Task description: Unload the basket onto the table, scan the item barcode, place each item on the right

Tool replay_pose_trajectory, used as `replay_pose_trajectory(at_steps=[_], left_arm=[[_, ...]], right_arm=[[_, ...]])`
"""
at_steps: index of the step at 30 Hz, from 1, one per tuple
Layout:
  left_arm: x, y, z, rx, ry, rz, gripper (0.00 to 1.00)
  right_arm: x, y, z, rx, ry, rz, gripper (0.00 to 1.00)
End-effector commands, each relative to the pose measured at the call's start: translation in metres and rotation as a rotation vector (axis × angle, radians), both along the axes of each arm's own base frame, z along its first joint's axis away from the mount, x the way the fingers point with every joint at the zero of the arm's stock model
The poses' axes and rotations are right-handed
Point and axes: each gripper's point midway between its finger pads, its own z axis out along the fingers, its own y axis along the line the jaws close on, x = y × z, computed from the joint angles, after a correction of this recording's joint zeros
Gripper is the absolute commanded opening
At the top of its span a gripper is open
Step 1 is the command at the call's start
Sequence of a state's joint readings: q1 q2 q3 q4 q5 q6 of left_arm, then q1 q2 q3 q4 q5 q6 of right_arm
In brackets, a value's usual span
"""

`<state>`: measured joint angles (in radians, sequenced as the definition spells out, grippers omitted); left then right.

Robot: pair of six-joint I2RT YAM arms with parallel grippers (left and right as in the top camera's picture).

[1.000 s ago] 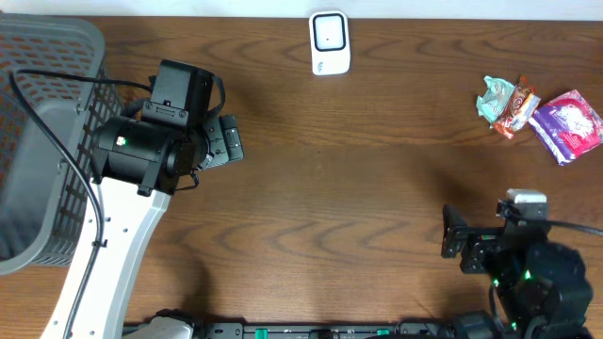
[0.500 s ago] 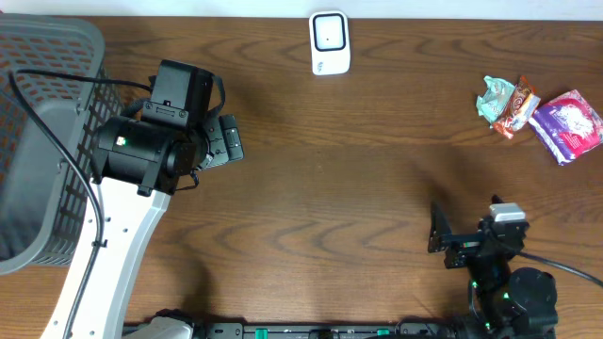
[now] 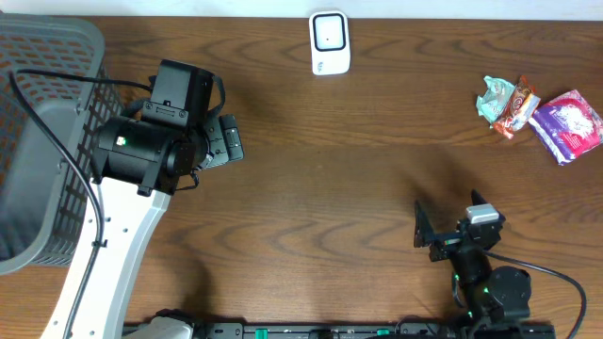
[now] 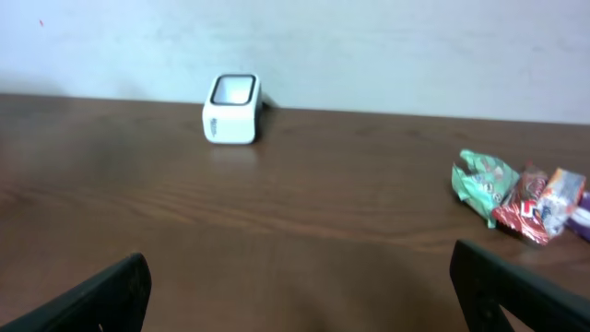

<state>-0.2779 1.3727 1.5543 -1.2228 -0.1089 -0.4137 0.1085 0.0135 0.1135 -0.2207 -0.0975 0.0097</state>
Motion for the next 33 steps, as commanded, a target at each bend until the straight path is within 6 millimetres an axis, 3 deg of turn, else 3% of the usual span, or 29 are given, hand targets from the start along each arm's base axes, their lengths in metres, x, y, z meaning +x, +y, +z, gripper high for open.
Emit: replay_pose_trajectory(at_steps=[1,9,17,24,33], left_arm=[[0.0,0.002,0.0,0.015,-0.002,-0.004,0.98],[0.0,0.002,0.0,0.015,-0.002,-0.004,0.98],[0.0,0.002,0.0,0.015,-0.002,-0.004,0.98],[0.0,0.002,0.0,0.015,-0.002,-0.004,0.98],[0.0,0.002,0.0,0.015,-0.002,-0.004,0.98]], right_arm=[[0.004,0.001,-0.01,-0.012,-0.018,0.005,0.99],[0.008,-0.008,-0.013,-0.01,-0.037,-0.032,0.99],[0.011,-0.01,0.012,0.002,-0.157,-0.046,0.99],[0.011,-0.017,-0.015,-0.01,-0.047,-0.081,0.99],[0.012,-0.031,-0.016,-0.007,-0.043,-0.151,0.99]])
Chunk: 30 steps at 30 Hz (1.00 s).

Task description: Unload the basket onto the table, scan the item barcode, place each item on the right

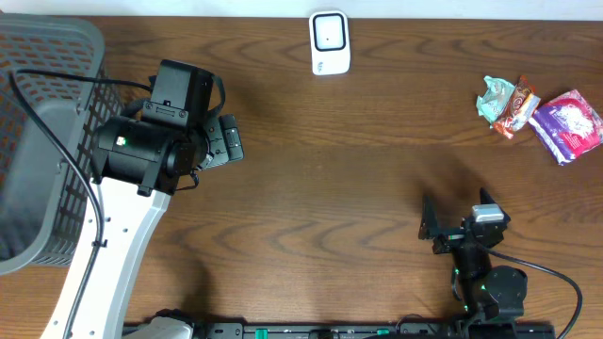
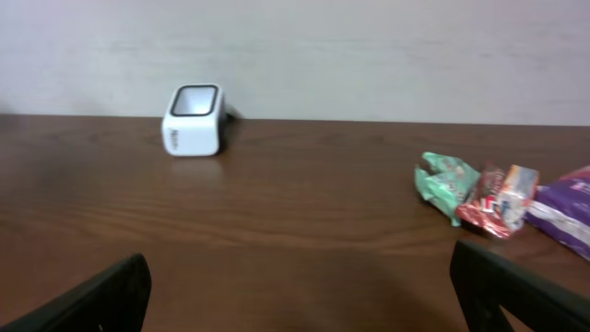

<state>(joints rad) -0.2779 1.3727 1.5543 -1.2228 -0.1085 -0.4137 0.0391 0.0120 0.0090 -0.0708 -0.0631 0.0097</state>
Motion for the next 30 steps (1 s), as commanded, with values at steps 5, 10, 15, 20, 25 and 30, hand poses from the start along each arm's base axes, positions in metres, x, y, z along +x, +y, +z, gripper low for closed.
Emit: replay_pose_trajectory(at_steps=[5,10,15,20,25,30], left_arm=[[0.0004,0.0019,0.0,0.015,-0.001,-0.004,0.98],[0.0004,0.0019,0.0,0.015,-0.002,-0.004,0.98],[0.0004,0.0019,0.0,0.015,-0.002,-0.004,0.98],[0.0004,0.0019,0.0,0.015,-0.002,-0.004,0.98],[0.0004,0.0019,0.0,0.015,-0.002,-0.004,0.98],[0.0004,0.0018,0.0,0.015,-0.002,-0.004,0.98]], right_arm=[[0.0005,-0.0138,-0.0019,-0.008,0.004,-0.074,0.99],[0.0006,-0.0168,-0.0021,-0.008,0.005,-0.086,0.99],[0.0006,-0.0185,-0.0021,-0.008,0.005,-0.093,0.99],[0.0006,-0.0177,-0.0021,-0.008,0.005,-0.088,0.99],[0.0006,-0.016,-0.0024,-0.007,0.005,-0.079,0.99],[0.0006,-0.0158,-0.0026,-0.007,0.006,-0.078,0.99]])
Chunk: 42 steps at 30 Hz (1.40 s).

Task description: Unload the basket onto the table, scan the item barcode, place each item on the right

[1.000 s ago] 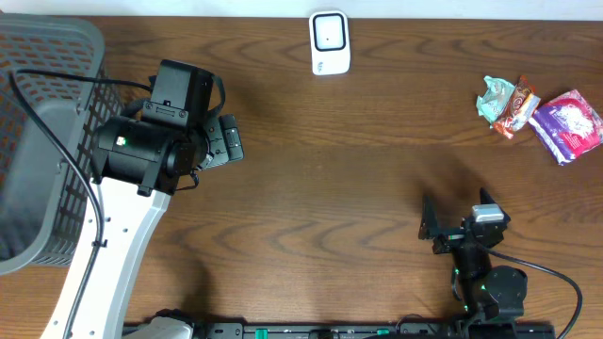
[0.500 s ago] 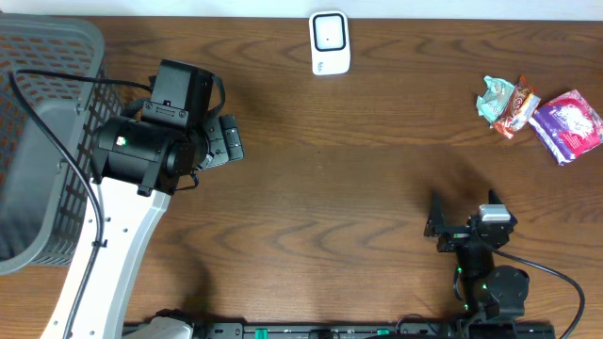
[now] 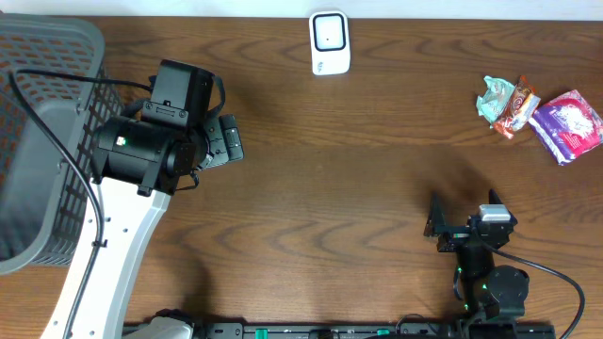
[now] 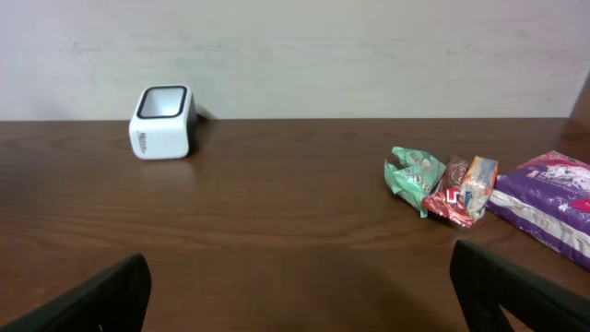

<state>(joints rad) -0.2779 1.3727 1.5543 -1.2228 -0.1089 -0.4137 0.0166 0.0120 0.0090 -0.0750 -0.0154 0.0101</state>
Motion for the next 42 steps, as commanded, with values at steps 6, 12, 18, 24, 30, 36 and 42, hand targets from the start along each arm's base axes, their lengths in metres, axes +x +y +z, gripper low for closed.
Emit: replay_pose_trajectory(at_steps=[6,12,18,24,30,36,42], left_arm=[[0.0004,0.0019,-0.0001,0.015,-0.001,-0.004,0.98],[0.0004,0.0018,0.0,0.015,-0.002,-0.004,0.98],[0.0004,0.0019,-0.0001,0.015,-0.001,-0.004,0.98],[0.0004,0.0019,-0.0001,0.015,-0.001,-0.004,0.98],[0.0004,0.0019,-0.0001,0.015,-0.001,-0.004,0.98],[0.0004,0.0019,-0.0001,0.015,-0.001,-0.004,0.98],[0.0004,0.0019,-0.0001,0.015,-0.001,-0.004,0.98]], right_arm=[[-0.0002,-0.0022,-0.0017,-0.003,0.003,-0.008,0.99],[-0.0002,-0.0022,-0.0017,0.011,0.003,-0.01,0.99],[-0.0002,-0.0021,-0.001,0.011,0.0,-0.009,0.99],[-0.0002,-0.0021,-0.0007,0.011,-0.001,-0.009,0.99],[-0.0001,-0.0021,-0.0004,0.011,-0.002,-0.009,0.99],[-0.0001,-0.003,-0.0009,0.01,0.0,-0.014,0.99],[-0.0001,-0.0029,-0.0008,0.011,0.0,-0.013,0.99]])
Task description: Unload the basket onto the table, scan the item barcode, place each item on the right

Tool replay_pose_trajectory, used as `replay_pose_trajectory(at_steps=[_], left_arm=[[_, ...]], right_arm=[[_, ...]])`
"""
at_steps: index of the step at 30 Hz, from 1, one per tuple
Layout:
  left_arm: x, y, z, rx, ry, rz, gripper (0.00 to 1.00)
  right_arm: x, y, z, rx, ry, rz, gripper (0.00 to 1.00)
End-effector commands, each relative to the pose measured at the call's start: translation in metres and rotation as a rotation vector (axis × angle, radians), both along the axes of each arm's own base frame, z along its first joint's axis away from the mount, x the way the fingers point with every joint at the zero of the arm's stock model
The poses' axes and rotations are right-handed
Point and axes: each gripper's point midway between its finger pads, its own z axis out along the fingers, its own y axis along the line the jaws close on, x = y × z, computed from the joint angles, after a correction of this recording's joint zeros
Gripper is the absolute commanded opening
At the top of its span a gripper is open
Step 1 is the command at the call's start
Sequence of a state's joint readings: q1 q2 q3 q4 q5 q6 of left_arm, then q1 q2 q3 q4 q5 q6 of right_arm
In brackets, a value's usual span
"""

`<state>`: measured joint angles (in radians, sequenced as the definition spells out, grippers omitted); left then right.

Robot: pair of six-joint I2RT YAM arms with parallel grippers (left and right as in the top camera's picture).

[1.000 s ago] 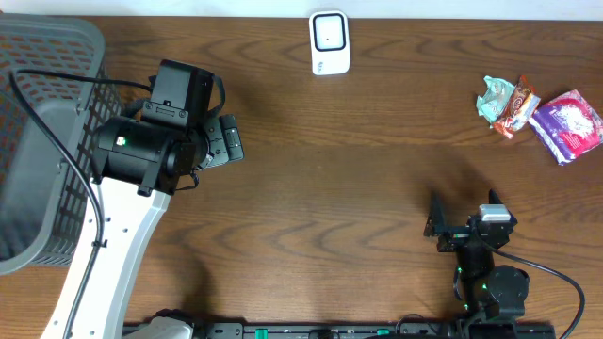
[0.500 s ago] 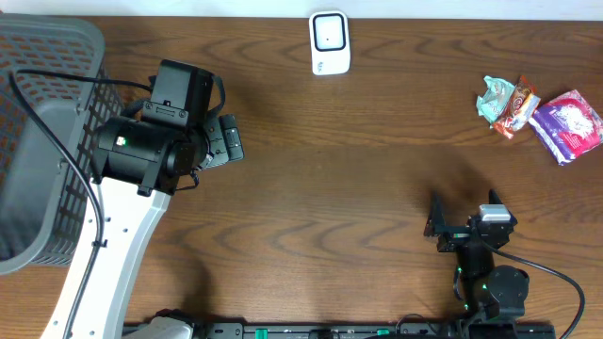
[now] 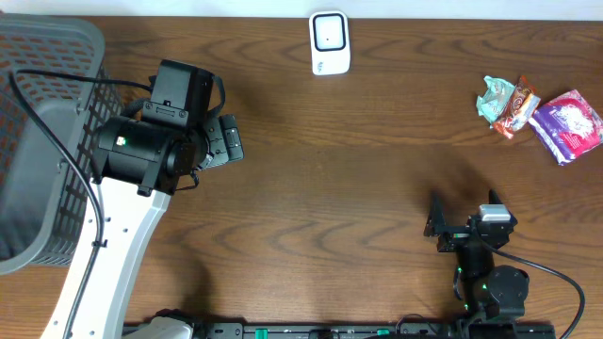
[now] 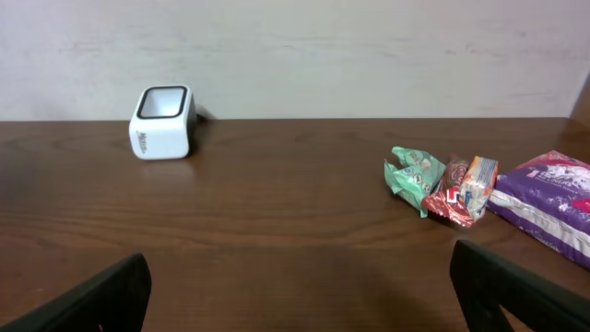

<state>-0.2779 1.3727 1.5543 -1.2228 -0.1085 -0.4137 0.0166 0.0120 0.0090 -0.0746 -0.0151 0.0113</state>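
Note:
A white barcode scanner (image 3: 330,42) stands at the table's far edge, also in the right wrist view (image 4: 163,122). Three snack packets lie at the far right: a green one (image 3: 492,96) (image 4: 412,172), a red-orange one (image 3: 516,108) (image 4: 464,190) and a purple one (image 3: 568,124) (image 4: 549,203). My right gripper (image 3: 462,218) (image 4: 304,295) is open and empty, low over the table near the front edge, well short of the packets. My left gripper (image 3: 226,141) hovers at the left, holding nothing that I can see; its jaws are unclear.
A grey mesh basket (image 3: 47,56) fills the left edge of the table, with a black cable draped across it. The big left arm body (image 3: 141,151) hangs over the table beside it. A pale wall (image 4: 369,46) closes the far side.
My right gripper stayed open and empty throughout. Its wrist view first faced the scanner with the packets at the right edge. Then it turned right, so the scanner slid left and all three packets came into view. The left arm did not move.

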Motion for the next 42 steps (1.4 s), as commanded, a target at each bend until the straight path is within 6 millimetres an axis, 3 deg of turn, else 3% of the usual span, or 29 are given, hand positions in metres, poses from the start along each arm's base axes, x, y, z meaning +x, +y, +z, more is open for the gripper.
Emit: replay_pose_trajectory(at_steps=[1,42], left_arm=[[0.0004,0.0019,0.0,0.015,-0.002,-0.004,0.98],[-0.0007,0.0031,0.0026,0.024,-0.01,-0.015,0.98]], right_arm=[[-0.0001,-0.0029,-0.0006,0.01,-0.001,-0.013,0.99],[-0.0001,-0.0029,-0.0005,0.01,-0.002,-0.013,0.99]])
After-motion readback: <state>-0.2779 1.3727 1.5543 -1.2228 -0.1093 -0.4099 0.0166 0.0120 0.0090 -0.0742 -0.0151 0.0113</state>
